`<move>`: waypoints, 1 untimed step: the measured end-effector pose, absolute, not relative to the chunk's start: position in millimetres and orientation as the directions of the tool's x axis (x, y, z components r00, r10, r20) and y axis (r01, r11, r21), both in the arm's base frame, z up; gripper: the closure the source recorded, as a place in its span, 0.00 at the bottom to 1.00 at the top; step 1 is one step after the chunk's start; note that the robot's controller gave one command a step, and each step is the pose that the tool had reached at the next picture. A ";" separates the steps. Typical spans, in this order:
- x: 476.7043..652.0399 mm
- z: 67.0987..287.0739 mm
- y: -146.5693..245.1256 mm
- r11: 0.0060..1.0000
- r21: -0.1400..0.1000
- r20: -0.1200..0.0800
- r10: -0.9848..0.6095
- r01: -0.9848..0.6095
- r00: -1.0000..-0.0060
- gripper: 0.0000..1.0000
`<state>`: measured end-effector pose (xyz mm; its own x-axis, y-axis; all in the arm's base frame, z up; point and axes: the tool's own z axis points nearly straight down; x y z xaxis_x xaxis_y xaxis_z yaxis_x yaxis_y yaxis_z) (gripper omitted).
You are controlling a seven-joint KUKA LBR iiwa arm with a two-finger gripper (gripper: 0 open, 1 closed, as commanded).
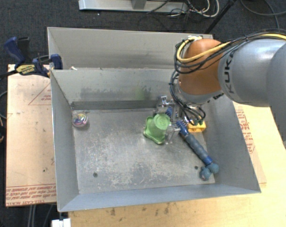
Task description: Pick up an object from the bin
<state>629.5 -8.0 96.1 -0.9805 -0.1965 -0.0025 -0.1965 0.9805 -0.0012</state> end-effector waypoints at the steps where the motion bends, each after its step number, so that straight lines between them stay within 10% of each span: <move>1: 631.6 90.1 -14.0 0.947 -0.003 -0.029 -0.322 -0.322 -0.946 0.00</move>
Offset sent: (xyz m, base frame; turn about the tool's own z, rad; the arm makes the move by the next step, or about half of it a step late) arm -0.0063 -0.0096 -0.0167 -0.1333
